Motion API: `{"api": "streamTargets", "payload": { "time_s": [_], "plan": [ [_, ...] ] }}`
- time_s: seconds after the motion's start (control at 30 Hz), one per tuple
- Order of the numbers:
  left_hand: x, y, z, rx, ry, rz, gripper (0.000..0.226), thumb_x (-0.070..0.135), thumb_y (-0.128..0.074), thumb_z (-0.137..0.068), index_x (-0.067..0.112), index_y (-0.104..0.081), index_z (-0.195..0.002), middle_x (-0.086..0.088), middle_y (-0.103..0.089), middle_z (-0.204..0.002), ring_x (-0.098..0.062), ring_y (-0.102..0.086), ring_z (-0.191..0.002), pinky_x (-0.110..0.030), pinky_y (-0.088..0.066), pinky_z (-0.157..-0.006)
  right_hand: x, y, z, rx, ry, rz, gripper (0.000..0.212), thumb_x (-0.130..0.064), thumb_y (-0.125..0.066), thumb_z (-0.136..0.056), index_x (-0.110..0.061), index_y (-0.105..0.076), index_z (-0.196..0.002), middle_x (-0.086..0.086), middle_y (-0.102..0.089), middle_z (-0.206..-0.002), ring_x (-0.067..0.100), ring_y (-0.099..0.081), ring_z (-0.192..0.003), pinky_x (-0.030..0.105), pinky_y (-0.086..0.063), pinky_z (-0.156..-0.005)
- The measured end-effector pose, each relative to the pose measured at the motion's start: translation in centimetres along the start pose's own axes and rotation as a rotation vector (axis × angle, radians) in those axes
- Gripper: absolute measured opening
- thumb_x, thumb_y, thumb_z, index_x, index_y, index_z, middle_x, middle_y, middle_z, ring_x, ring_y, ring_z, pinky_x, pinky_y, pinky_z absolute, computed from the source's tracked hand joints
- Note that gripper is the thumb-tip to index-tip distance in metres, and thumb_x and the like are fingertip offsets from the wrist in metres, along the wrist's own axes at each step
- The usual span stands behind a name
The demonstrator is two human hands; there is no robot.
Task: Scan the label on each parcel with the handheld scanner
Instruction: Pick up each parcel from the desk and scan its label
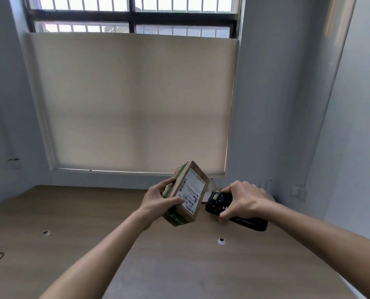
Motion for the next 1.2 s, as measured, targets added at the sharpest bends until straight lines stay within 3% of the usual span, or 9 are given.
{"api": "streamTargets", "payload": {
  "time_s": [0.13,0.2,0.33,0.47,0.63,0.73,0.83,1.07,1.2],
  "plan": [
    [0.1,1.3,1.6,0.055,0.023,0.059,0.078,0.035,-0.090,-0.067,0.038,-0.058,-0.138,-0.003,-0.066,-0.123,-0.019,-0.068,-0.106,-0.032,-0.062,-0.079,-1.1,-0.8,-0.6,-0.076,0.063,-0.300,0.047,-0.057,-0.086,-0.058,-0.036,-0.072,-0.097,-0.011,-0.077,-0.090,0.010,-0.072,-0.086,0.033,-0.061,-0.080],
    [0.0,2.2,2.6,0.117,0.056,0.100,0.069,0.032,-0.087,-0.076,0.035,-0.058,-0.138,-0.006,-0.067,-0.120,-0.020,-0.069,-0.105,-0.030,-0.061,-0.078,-2.5,-1.5,-0.9,-0.137,0.124,-0.500,0.044,-0.049,-0.091,-0.064,-0.034,-0.074,-0.102,-0.010,-0.078,-0.090,0.008,-0.074,-0.083,0.027,-0.062,-0.075],
    [-0.7,4.8,6.0,0.308,0.121,0.153,0.056,0.043,-0.075,-0.086,0.026,-0.058,-0.137,-0.004,-0.071,-0.111,-0.014,-0.070,-0.098,-0.019,-0.057,-0.067,-7.4,-4.3,-1.3,-0.218,0.223,-0.744,0.053,-0.046,-0.094,-0.063,-0.028,-0.076,-0.110,-0.008,-0.079,-0.095,0.012,-0.075,-0.088,0.026,-0.061,-0.075],
    [-2.1,9.2,11.7,0.508,0.193,0.168,0.049,0.053,-0.059,-0.094,0.019,-0.056,-0.129,-0.004,-0.069,-0.111,-0.012,-0.068,-0.096,-0.016,-0.053,-0.061,-14.7,-7.7,-0.6,-0.337,0.322,-0.904,0.044,-0.035,-0.095,-0.068,-0.026,-0.075,-0.107,-0.003,-0.080,-0.096,0.015,-0.077,-0.085,0.028,-0.064,-0.075],
    [-4.2,18.6,20.7,0.658,0.315,0.184,0.030,0.040,-0.046,-0.104,0.024,-0.055,-0.128,-0.002,-0.068,-0.114,-0.015,-0.065,-0.102,-0.027,-0.049,-0.070,-26.5,-11.1,2.1,-0.472,0.485,-0.942,0.061,-0.028,-0.098,-0.066,-0.021,-0.073,-0.121,-0.012,-0.079,-0.093,0.006,-0.077,-0.080,0.021,-0.061,-0.071],
    [-5.5,25.1,26.9,0.753,0.362,0.187,0.034,0.039,-0.059,-0.098,0.028,-0.056,-0.131,-0.003,-0.067,-0.121,-0.018,-0.063,-0.109,-0.030,-0.051,-0.073,-34.4,-12.7,4.6,-0.579,0.597,-0.934,0.062,-0.024,-0.097,-0.069,-0.021,-0.072,-0.125,-0.015,-0.078,-0.096,0.001,-0.075,-0.079,0.012,-0.055,-0.063],
    [-7.2,31.3,33.2,0.894,0.379,0.198,0.055,0.047,-0.076,-0.084,0.030,-0.057,-0.134,-0.006,-0.064,-0.130,-0.022,-0.063,-0.114,-0.032,-0.054,-0.075,-42.6,-14.8,7.5,-0.689,0.689,-0.900,0.063,-0.023,-0.095,-0.071,-0.021,-0.070,-0.128,-0.013,-0.077,-0.098,0.001,-0.075,-0.079,0.011,-0.054,-0.062],
    [-11.6,43.4,46.0,1.052,0.408,0.245,0.065,0.052,-0.078,-0.073,0.031,-0.063,-0.133,-0.004,-0.070,-0.125,-0.022,-0.065,-0.115,-0.041,-0.057,-0.094,-59.9,-21.0,14.2,-0.857,0.802,-0.806,0.062,-0.034,-0.096,-0.069,-0.024,-0.071,-0.125,-0.008,-0.078,-0.103,0.006,-0.076,-0.082,0.016,-0.056,-0.064],
    [-14.6,48.8,50.8,1.144,0.456,0.266,0.045,0.038,-0.073,-0.089,0.031,-0.060,-0.131,-0.006,-0.069,-0.123,-0.024,-0.065,-0.113,-0.036,-0.056,-0.082,-67.4,-24.5,17.4,-0.937,0.836,-0.789,0.043,-0.027,-0.094,-0.073,-0.029,-0.070,-0.108,-0.006,-0.077,-0.097,0.006,-0.076,-0.070,0.017,-0.056,-0.058]
  ]
}}
Point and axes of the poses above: each hand's wrist, its own z-axis away from the middle knuckle, its own y-axis out of the back of the hand, x = y × z, the point moved 2 cm from there along -z, towards the middle knuckle
